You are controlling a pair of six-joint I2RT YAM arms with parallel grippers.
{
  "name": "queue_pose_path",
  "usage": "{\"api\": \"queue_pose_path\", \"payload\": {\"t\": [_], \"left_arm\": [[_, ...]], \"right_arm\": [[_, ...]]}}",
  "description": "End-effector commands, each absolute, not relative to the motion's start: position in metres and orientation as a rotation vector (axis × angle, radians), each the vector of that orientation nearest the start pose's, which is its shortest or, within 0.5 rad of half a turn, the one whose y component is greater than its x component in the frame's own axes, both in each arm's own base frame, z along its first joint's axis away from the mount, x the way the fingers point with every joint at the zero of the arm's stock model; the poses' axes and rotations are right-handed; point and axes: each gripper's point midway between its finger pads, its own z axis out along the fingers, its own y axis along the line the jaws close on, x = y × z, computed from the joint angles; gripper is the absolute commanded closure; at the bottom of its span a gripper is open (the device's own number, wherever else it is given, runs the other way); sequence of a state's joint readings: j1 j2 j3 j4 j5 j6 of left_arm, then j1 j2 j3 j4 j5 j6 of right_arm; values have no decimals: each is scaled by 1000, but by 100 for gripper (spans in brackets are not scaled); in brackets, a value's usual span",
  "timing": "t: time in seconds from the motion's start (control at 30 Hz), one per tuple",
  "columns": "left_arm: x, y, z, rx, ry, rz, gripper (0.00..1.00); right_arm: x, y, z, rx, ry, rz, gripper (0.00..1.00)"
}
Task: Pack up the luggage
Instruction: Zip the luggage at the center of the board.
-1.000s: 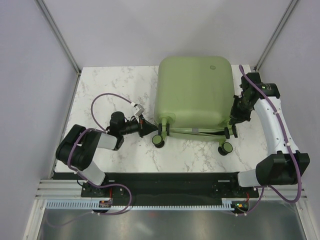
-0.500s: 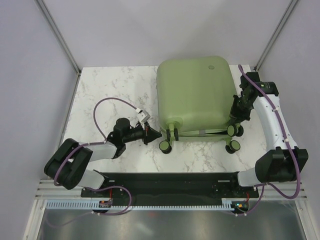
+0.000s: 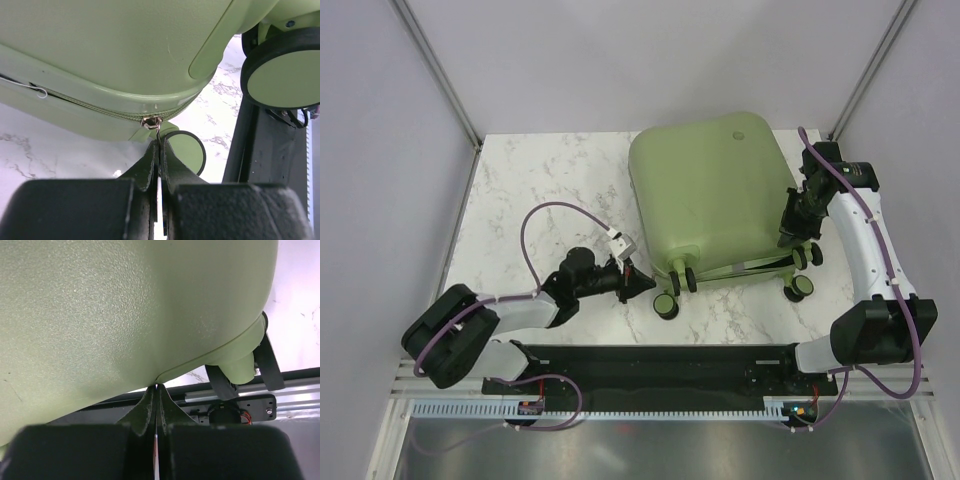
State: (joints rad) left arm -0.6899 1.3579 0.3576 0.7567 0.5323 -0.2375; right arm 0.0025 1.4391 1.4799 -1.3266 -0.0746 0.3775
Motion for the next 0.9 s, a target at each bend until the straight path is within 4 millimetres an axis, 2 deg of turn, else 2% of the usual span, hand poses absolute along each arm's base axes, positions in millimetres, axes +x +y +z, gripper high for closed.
{"api": "queue_pose_path", "payload": {"t": [0.0,0.2,0.4,0.43,0.47,0.5,0.53,0.57,0.6,0.67,0.73,0.87], "left_arm": [[179,-312,128,902,1648,-1226,98],[179,-310,127,878,1668,-1219,98],[182,-313,124,864,1675,-1227,98],[182,-313,124,862,1669,-1232,98],[182,-314,123,857,1673,-1239,98],[181,-314,121,856,1679,-1244,98],[181,-314,122,853,1678,-1252,98],[180,-315,122,854,1679,-1258,98],[179,-315,122,854,1678,-1263,98],[177,-316,124,854,1678,-1280,98],[175,-316,126,853,1676,-1295,98],[173,-317,129,853,1675,-1315,98]], "right_arm": [[274,28,208,501,2733,187,100],[273,9,216,477,2690,27,100],[254,-17,212,392,2661,-293,100],[248,-21,210,378,2659,-350,97],[244,-31,211,401,2630,-427,92],[243,-30,212,398,2621,-414,84],[243,-30,213,392,2597,-403,64],[243,-35,215,411,2573,-430,55],[244,-39,216,415,2555,-447,50],[246,-42,216,415,2544,-468,33],[255,-38,220,394,2520,-424,26],[269,-32,217,298,2502,-384,22]]}}
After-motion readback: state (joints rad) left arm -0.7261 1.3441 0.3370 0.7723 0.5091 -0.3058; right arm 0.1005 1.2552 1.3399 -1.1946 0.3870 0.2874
